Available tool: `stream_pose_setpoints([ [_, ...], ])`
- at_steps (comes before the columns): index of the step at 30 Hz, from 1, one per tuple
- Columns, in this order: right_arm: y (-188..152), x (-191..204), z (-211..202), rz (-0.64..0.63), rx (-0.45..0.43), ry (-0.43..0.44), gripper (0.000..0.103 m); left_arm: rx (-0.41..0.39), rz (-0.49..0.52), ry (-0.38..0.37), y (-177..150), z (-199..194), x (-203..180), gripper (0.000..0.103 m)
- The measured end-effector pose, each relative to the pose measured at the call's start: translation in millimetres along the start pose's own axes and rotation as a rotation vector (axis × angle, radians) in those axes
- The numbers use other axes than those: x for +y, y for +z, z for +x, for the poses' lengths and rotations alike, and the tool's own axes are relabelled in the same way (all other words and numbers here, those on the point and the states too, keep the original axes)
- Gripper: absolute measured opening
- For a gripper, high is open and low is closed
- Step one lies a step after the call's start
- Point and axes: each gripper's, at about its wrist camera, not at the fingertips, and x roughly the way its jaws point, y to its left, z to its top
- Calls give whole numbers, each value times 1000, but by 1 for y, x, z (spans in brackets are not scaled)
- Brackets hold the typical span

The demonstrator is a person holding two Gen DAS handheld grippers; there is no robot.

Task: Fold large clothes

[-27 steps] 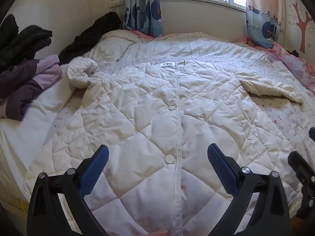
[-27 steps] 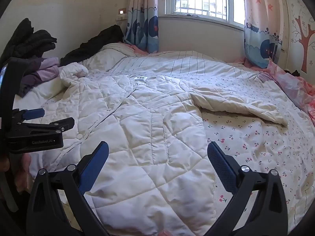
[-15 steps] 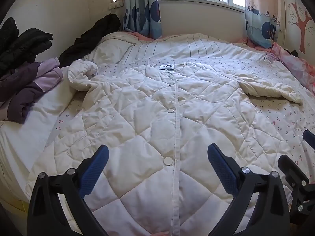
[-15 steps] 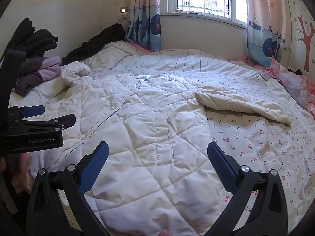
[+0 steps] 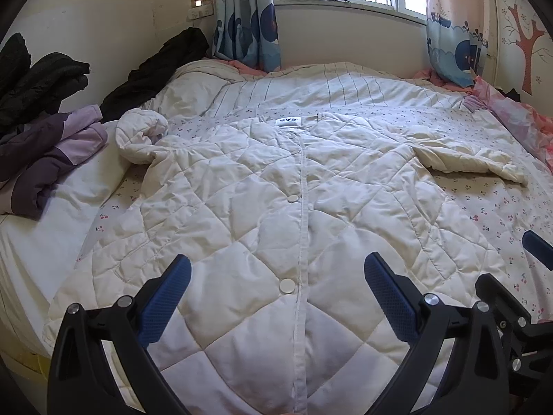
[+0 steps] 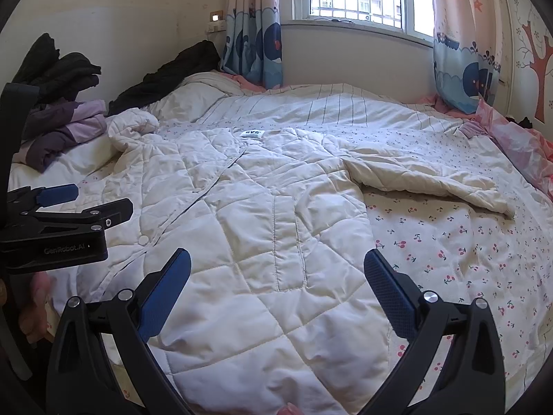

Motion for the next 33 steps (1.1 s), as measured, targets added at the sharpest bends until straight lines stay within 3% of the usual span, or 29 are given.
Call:
stream_pose_setpoints([
  [33,-3,-12,6,32,49,-42,97,35,29,-9,-2,7,-16,96],
])
